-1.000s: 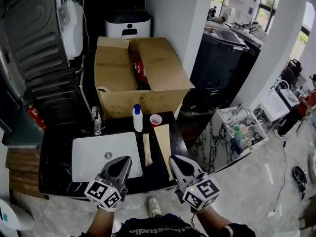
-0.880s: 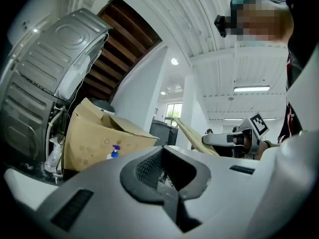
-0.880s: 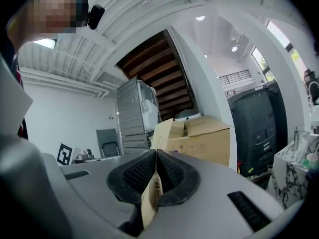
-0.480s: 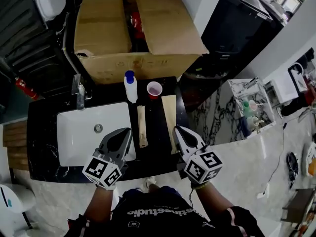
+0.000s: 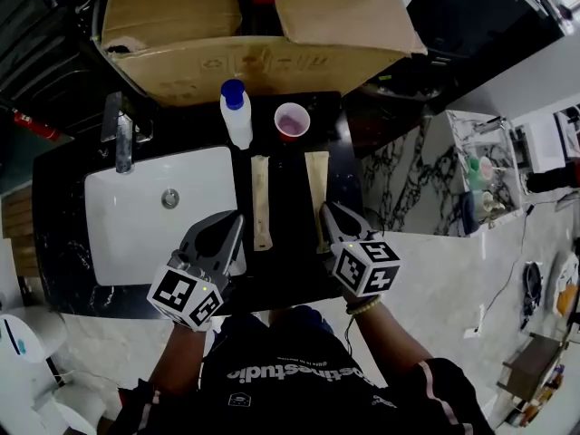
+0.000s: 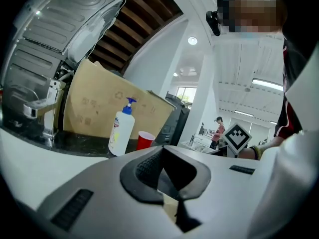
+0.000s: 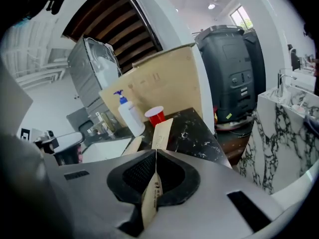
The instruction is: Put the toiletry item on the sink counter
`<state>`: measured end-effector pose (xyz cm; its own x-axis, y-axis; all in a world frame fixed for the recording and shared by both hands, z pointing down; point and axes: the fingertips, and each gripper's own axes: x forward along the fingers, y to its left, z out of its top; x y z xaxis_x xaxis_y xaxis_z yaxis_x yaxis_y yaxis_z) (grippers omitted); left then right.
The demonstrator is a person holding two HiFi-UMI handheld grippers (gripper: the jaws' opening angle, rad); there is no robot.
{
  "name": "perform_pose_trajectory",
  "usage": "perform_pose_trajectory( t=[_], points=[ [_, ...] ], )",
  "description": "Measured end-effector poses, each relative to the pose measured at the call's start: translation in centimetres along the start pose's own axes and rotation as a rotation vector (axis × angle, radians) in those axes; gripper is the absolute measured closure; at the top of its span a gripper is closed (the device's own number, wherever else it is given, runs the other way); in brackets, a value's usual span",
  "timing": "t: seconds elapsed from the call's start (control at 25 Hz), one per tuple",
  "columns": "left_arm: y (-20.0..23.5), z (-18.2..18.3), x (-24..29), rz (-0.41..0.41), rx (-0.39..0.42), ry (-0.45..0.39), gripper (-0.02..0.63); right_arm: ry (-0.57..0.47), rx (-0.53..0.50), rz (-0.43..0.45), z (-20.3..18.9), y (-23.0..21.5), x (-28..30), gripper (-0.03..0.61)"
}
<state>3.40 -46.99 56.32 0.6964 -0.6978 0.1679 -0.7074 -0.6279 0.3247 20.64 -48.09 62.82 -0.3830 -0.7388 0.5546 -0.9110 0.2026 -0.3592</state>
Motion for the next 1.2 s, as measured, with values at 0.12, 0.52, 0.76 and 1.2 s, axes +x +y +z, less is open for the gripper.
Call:
perform_pose_trajectory(
  t=[0.12, 0.52, 0.76, 1.2],
  points=[
    [0.7, -0.8, 0.3, 0.012, -0.018, 0.016, 0.6, 0.045, 0.001, -0.018, -0.8, -0.9, 1.5, 0.537],
    [2.0, -0.9, 0.2, 0.039, -0.034, 0.024, 0.6, 0.109, 0.034, -0.037, -2.1, -2.1, 3.7, 0.535],
    [1.8, 0.2, -0.3, 0.05, -0.017, 0.015, 0.6, 0.084, 0.045, -0.033, -1.6, -2.2, 3.2, 0.522],
    [0.5, 7.9, -6.0, 0.079, 0.102, -0.099, 0.6, -0.144, -0.092, 0.019, 6.2, 2.8, -3.3, 0.48]
  ],
)
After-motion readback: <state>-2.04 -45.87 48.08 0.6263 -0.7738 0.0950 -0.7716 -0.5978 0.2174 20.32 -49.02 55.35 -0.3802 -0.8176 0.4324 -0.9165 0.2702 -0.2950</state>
